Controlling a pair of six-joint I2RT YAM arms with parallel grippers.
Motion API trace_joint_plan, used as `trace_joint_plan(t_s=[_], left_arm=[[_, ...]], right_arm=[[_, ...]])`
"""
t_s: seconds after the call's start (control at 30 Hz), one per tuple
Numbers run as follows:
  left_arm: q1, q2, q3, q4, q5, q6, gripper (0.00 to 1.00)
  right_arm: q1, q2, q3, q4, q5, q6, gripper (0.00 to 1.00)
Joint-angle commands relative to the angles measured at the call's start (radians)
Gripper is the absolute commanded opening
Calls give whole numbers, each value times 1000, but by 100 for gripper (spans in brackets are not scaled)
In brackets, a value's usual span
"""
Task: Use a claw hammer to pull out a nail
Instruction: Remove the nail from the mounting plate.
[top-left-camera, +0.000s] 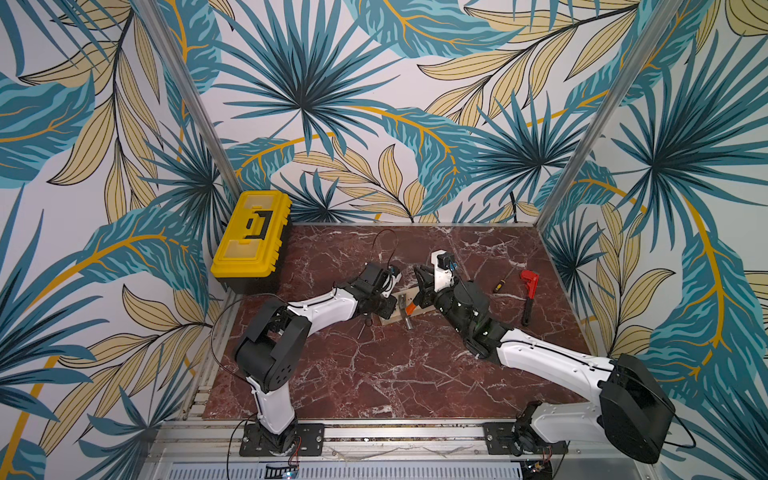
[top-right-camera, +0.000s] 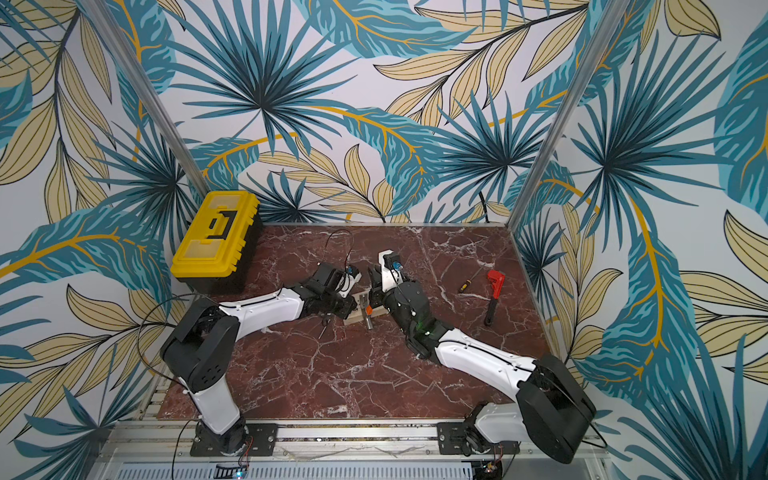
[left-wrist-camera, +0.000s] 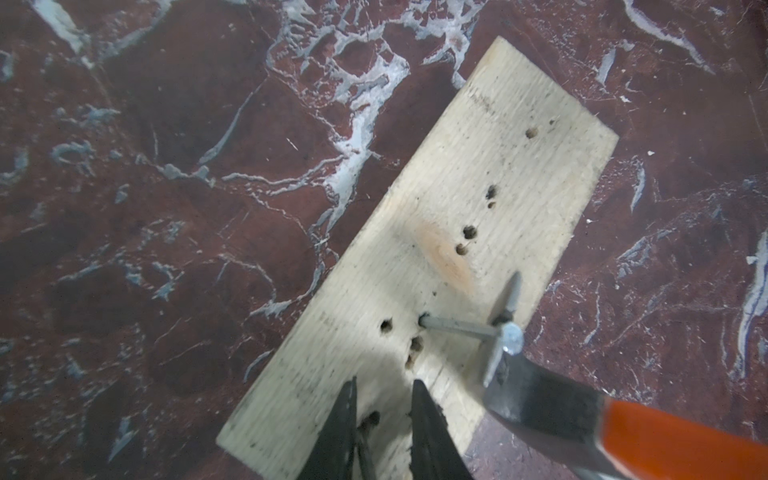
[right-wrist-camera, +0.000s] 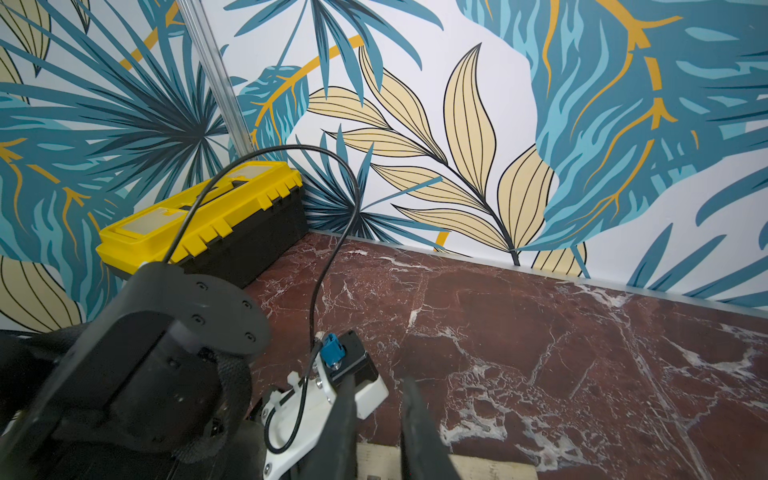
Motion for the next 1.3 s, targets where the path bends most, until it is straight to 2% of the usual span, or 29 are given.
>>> trace_joint_plan(t_s=[0.0, 1.27], left_arm=[[4, 95, -63, -154, -15, -13, 24], [5, 96, -69, -154, -11, -24, 24]], right_arm=[[12, 17, -46, -121, 1, -36, 0], [22, -4, -80, -105, 17, -34, 0]])
